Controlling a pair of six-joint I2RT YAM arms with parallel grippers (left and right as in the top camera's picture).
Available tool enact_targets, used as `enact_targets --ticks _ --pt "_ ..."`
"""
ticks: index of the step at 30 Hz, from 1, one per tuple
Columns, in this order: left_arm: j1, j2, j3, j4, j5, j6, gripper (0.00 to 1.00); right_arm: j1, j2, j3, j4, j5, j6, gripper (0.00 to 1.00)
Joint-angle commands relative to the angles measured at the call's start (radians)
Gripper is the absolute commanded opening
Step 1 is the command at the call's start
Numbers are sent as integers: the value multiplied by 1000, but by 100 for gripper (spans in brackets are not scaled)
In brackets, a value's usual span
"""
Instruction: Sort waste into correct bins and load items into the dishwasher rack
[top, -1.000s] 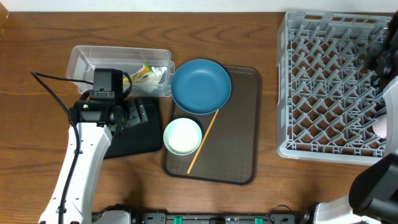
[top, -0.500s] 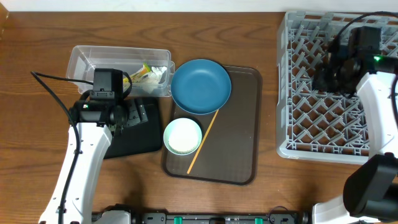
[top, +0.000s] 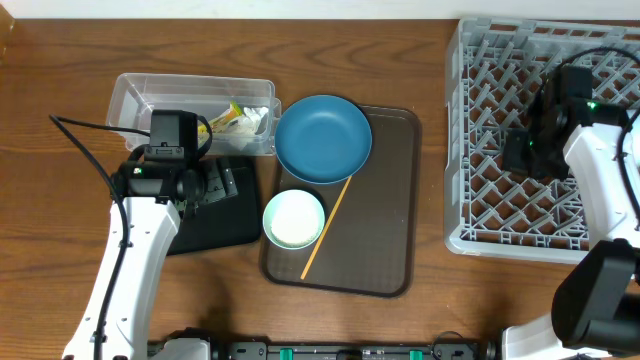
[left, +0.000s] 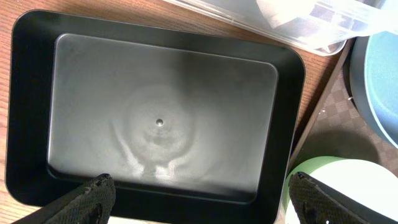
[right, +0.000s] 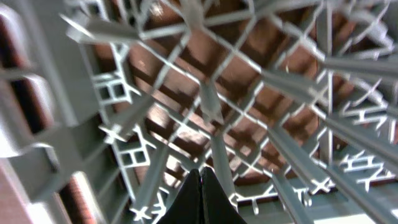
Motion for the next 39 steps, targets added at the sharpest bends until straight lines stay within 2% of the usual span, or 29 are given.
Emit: enact_targets --ticks 1,9,22,34,39 --pt "5 -14 2 -3 -12 3 92 4 9 -33 -1 34 39 2" --pt "5 -14 2 -3 -12 3 92 4 8 -47 16 164 88 1" --pt "5 -14 2 -3 -12 3 92 5 8 -70 54 76 82 1" --pt "5 -14 2 -3 -12 3 92 4 8 -103 48 77 74 1" --pt "5 -14 2 -3 -12 3 92 4 8 -103 97 77 74 2"
